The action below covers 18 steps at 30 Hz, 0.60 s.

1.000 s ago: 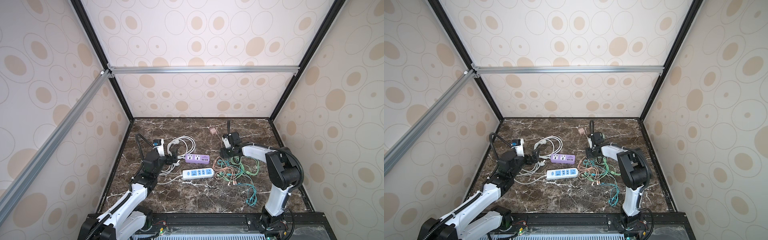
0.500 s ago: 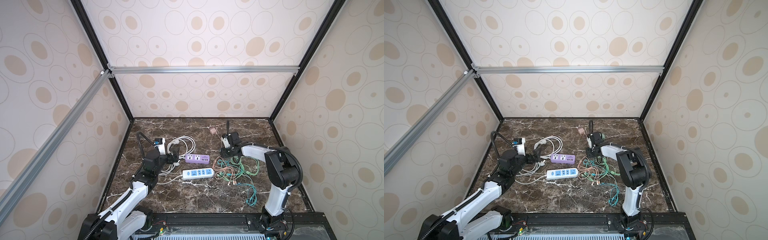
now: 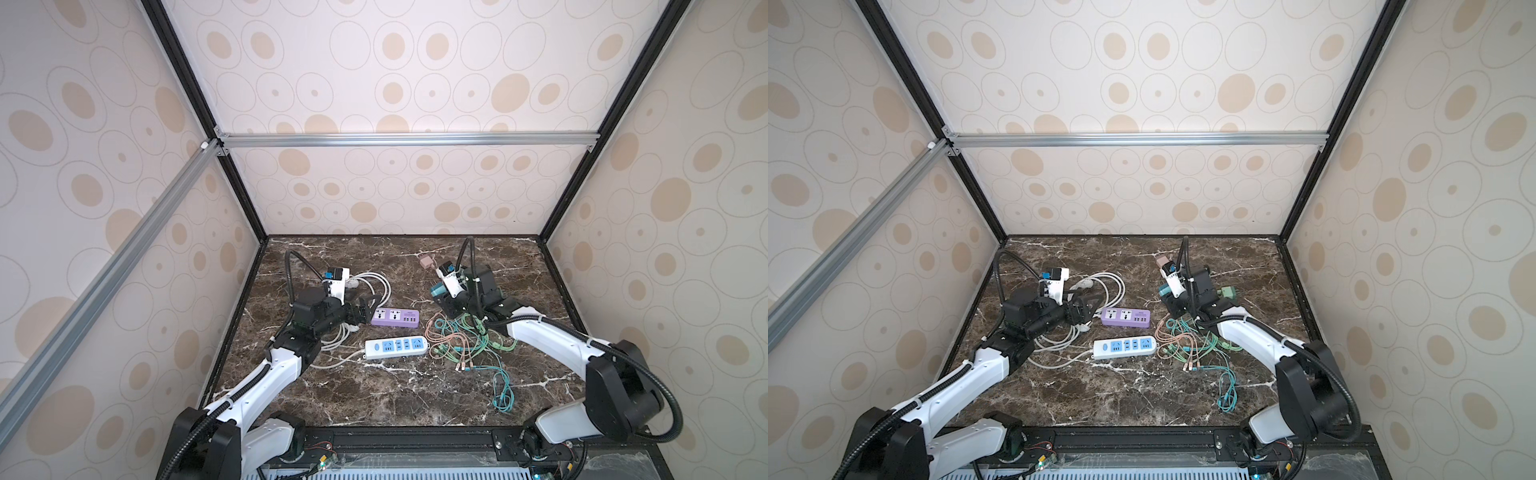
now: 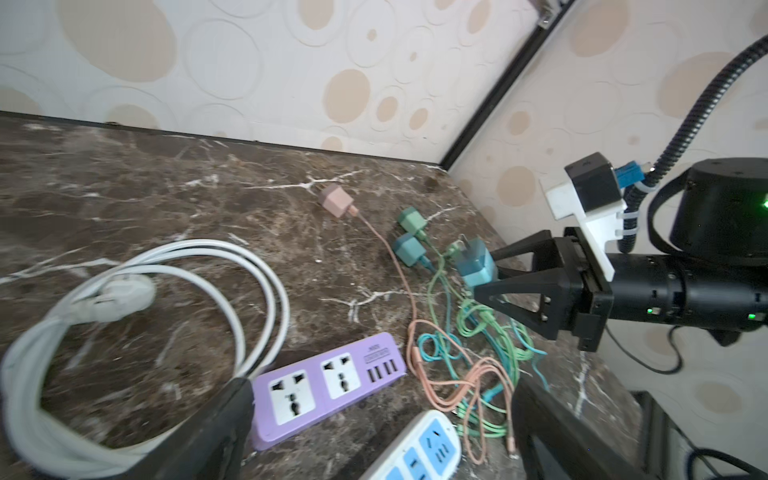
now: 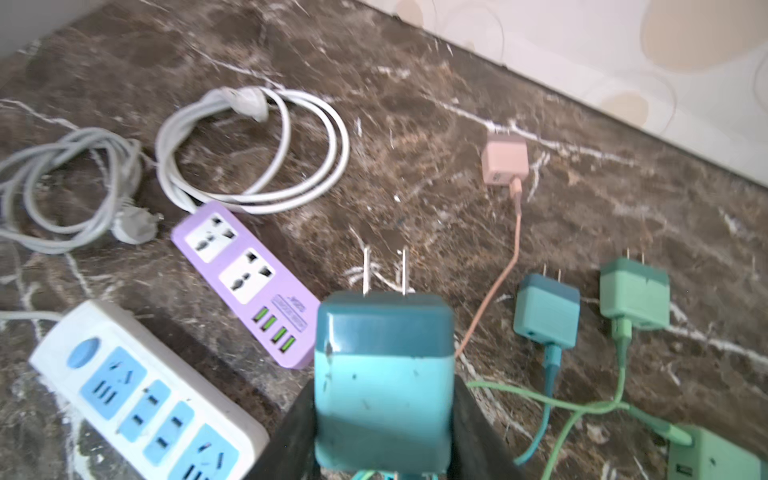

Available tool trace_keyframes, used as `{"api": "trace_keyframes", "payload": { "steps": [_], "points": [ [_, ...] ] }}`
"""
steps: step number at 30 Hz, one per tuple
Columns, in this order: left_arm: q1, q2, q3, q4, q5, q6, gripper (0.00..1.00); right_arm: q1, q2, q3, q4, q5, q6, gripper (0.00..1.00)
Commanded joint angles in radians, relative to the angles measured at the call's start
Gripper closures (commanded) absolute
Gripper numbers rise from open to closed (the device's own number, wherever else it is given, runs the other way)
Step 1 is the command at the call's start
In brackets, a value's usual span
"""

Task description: Insert the plug

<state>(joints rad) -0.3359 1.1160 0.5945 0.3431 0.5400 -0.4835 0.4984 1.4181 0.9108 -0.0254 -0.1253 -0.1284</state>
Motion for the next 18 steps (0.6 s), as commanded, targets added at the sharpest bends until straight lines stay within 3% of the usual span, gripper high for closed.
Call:
{"api": "trace_keyframes", "payload": {
  "steps": [1, 8, 18],
  "points": [
    [-0.015, 0.021, 0.080, 0.053, 0.173, -0.048, 0.04, 0.040, -0.067, -0.040, 0.066, -0.033, -0.106, 0.79],
    [-0.073, 0.096, 0.159, 0.066, 0.303, -0.081, 0.12, 0.121, -0.173, -0.105, 0.146, -0.046, -0.190, 0.80],
    [-0.155, 0.218, 0.249, 0.069, 0.381, -0.113, 0.28, 0.188, -0.235, -0.111, 0.142, -0.023, -0.261, 0.80]
  ]
}}
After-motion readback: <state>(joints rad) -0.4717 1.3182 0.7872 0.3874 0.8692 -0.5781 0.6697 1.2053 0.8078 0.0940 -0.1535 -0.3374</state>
